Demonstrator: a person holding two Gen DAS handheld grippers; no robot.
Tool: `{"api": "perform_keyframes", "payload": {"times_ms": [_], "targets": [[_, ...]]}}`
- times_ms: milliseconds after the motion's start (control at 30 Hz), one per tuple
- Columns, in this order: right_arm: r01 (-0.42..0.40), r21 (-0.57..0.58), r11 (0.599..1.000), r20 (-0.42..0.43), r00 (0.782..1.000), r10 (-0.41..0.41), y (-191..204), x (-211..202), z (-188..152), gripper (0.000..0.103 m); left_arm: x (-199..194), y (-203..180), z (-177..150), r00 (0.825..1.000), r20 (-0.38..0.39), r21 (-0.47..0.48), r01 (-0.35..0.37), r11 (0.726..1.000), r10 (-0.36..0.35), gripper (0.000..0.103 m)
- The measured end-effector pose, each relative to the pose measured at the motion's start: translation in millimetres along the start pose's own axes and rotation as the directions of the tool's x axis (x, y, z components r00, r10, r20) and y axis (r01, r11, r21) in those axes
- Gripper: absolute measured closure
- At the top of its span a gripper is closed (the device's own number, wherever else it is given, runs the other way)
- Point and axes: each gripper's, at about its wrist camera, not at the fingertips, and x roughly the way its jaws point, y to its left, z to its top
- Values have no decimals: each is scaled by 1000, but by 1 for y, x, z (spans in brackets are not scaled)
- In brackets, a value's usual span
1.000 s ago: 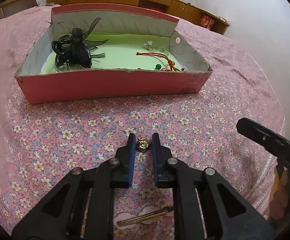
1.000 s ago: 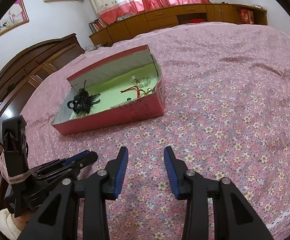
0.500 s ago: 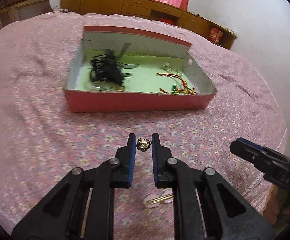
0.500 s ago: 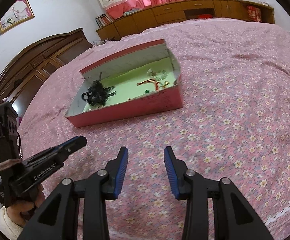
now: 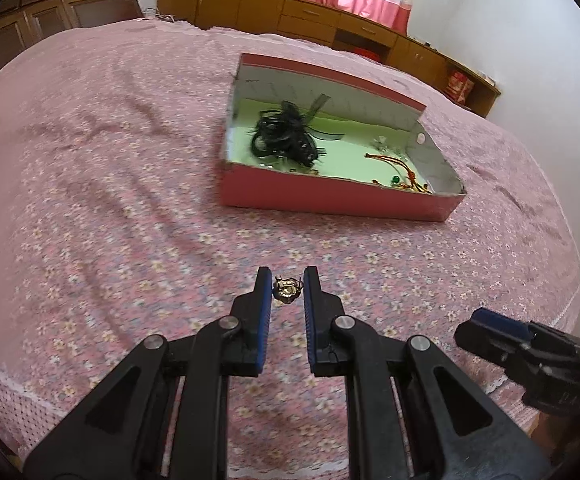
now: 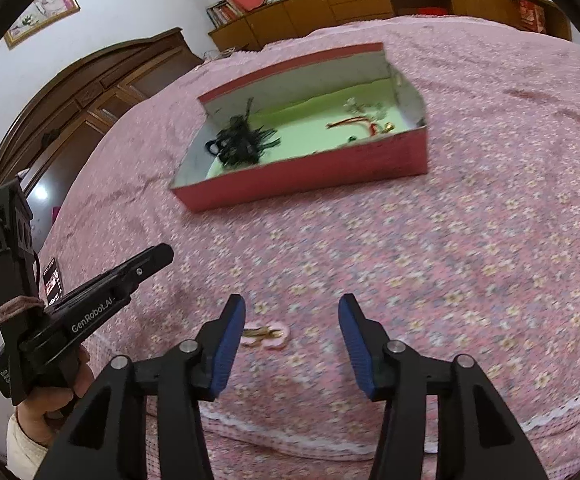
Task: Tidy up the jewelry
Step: 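Grasp the pink flower hair clip with the right tool while the left tool holds the charm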
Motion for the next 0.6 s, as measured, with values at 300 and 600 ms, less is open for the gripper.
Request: {"api": "perform_keyframes", "payload": {"times_ms": [300, 600], "targets": [[31, -70, 997, -64, 997, -35, 37, 30, -14, 37, -5, 23, -9, 1000, 10, -45, -10, 999, 11, 96], [115, -140, 983, -80, 989, -127, 52, 54, -18, 31, -6, 35, -12, 1000, 12, -75, -10, 997, 11, 96]]}}
